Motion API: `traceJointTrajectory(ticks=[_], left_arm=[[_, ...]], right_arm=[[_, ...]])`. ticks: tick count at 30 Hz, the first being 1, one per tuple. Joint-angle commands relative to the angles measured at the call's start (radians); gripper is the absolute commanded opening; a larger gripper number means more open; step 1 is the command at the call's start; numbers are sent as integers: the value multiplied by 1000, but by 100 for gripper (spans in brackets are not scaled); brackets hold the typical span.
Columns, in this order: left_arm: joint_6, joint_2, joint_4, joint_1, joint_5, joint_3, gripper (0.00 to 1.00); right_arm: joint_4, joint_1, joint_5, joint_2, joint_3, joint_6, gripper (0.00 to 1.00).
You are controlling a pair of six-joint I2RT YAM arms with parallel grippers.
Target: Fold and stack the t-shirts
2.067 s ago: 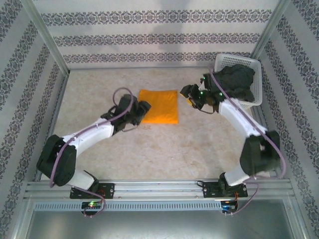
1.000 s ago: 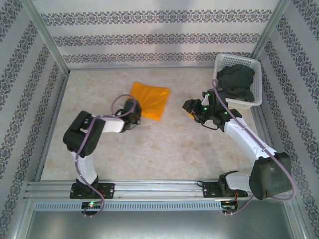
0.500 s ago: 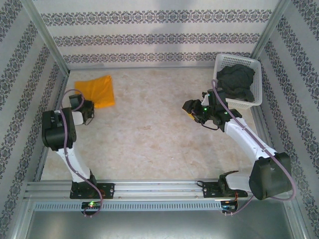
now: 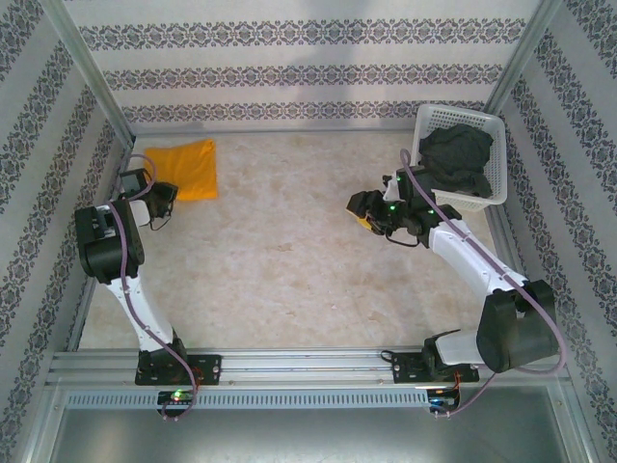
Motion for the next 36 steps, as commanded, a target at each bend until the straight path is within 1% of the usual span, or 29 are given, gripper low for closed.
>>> traceJointTrajectory(ticks=[1, 2, 3, 6, 10, 13, 15, 17, 18, 19, 20, 22, 23, 24, 26, 27, 28, 29, 30, 32, 34, 35, 36], left_arm=[[117, -143, -135, -16, -92, -27, 72], [130, -187, -152, -29, -120, -46, 96], [144, -241, -170, -45, -153, -69, 100], [199, -397, -260, -115, -284, -117, 100], [232, -624, -384, -272, -447, -213, 100], [269, -816, -413, -379, -479, -342, 100], [289, -941, -445, -422, -503, -428, 100], [308, -1028, -548, -432, -564, -459, 100], [329, -1046, -597, -440, -635, -465, 100], [338, -1047, -629, -455, -735, -469, 100], [379, -1035, -623, -458, -794, -479, 100], [531, -1017, -501, -458, -799, -516, 100], [669, -1013, -350, -458, -762, -568, 100], [772, -1016, -225, -459, -747, -616, 100], [893, -1004, 44, -452, -792, -721, 100], [916, -982, 152, -432, -778, -765, 100], [923, -942, 266, -395, -704, -808, 100], [903, -893, 381, -362, -621, -843, 100], [903, -850, 462, -357, -580, -863, 100], [919, -764, 537, -360, -523, -856, 100], [907, -709, 527, -358, -515, -815, 100], [912, -673, 570, -358, -518, -805, 100], [917, -640, 610, -359, -514, -798, 100]], right_arm=[[-37, 1, 60, -34, 33, -64, 62], [-41, -5, 93, -52, 27, -69, 93], [-42, -13, 133, -69, 15, -78, 98], [-44, -44, 213, -92, -9, -91, 98], [-70, -67, 350, -89, -13, -102, 98], [-80, -75, 413, -74, -5, -127, 98], [-96, -75, 435, -68, 3, -172, 98], [-134, -79, 472, -64, 19, -218, 98], [-159, -79, 503, -64, 29, -248, 98], [-179, -78, 553, -62, 33, -273, 98], [-188, -80, 610, -61, 34, -289, 98], [-174, -78, 737, -66, 13, -327, 98], [-116, -81, 794, -76, -22, -365, 98], [-43, -83, 824, -89, -67, -402, 98], [208, -94, 864, -121, -202, -526, 98], [323, -92, 886, -131, -267, -589, 98], [459, -91, 914, -136, -341, -659, 98], [566, -92, 932, -130, -400, -710, 98], [631, -96, 938, -119, -434, -738, 98], [697, -110, 903, -92, -477, -782, 98], [786, -116, 875, -61, -517, -811, 98], [874, -129, 857, -36, -545, -811, 98], [904, -136, 840, -20, -541, -815, 98]])
